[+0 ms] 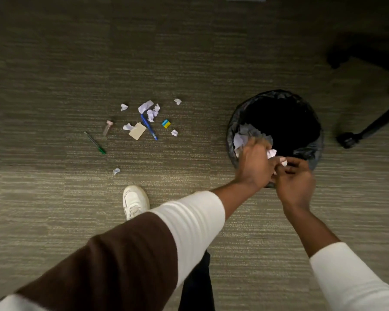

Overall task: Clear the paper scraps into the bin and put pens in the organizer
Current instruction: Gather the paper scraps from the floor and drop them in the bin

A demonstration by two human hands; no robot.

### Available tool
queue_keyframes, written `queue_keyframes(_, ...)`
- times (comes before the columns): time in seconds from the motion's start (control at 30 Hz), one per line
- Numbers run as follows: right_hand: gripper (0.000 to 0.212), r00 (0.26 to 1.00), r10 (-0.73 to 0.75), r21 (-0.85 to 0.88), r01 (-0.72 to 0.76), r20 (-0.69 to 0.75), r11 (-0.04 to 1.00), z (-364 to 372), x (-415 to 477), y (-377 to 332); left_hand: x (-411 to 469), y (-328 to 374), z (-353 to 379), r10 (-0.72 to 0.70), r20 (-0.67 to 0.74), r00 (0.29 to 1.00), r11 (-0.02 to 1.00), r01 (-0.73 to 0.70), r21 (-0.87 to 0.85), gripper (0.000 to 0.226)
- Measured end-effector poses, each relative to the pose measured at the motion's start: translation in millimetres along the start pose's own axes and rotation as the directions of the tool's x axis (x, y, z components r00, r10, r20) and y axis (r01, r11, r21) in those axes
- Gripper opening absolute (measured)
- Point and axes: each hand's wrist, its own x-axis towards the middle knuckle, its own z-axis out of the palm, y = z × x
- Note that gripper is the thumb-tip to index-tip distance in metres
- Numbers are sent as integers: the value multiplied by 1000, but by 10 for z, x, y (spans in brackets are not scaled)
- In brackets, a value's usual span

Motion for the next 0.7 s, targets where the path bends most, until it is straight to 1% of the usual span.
queue_keyframes(0.07, 36, 999, 47, -3, -47, -27, 999, 22, 79, 43, 59, 39, 60, -1, 41, 999, 999, 0, 38, 46)
queue_keyframes(0.1, 35, 998, 48, -28, -49, -30, 998, 37, 97, 58, 66, 34, 69, 2, 49, 999, 998, -5, 55, 47)
queue_keyframes(0.17, 26, 999, 34, -43, -33, 15, 999, 94, 89, 67, 53, -45, 46, 13, 51, 999, 996, -17, 93, 37)
queue_keyframes(0.23, 21, 994, 24, -18, -22, 111, 1000, 184, 37, 65, 15, -199, -34, 3, 58, 998, 991, -11, 133, 19)
queue_keyframes(0.3, 19, 982, 2, 18, -5, 188, 1000, 291, -63, 23, -45, -403, -162, -47, 80, 996, 987, 34, 155, 8)
queue_keyframes(0.4, 14, 966, -130, -12, 136, 222, 991, 451, -239, -80, -184, -720, -412, -129, 86, 988, 971, 108, 214, 10)
queue_keyframes(0.47, 12, 943, -172, -39, 191, 285, 981, 580, -341, -154, -279, -948, -589, -200, 83, 976, 954, 175, 243, 13)
queue_keyframes(0.57, 12, 906, -123, -46, 155, 406, 987, 804, -478, -302, -360, -1308, -896, -297, 75, 952, 922, 265, 284, 17)
queue_keyframes(0.7, 14, 847, -81, -80, 144, 526, 986, 1117, -603, -560, -397, -1752, -1324, -375, 55, 926, 884, 339, 322, 15)
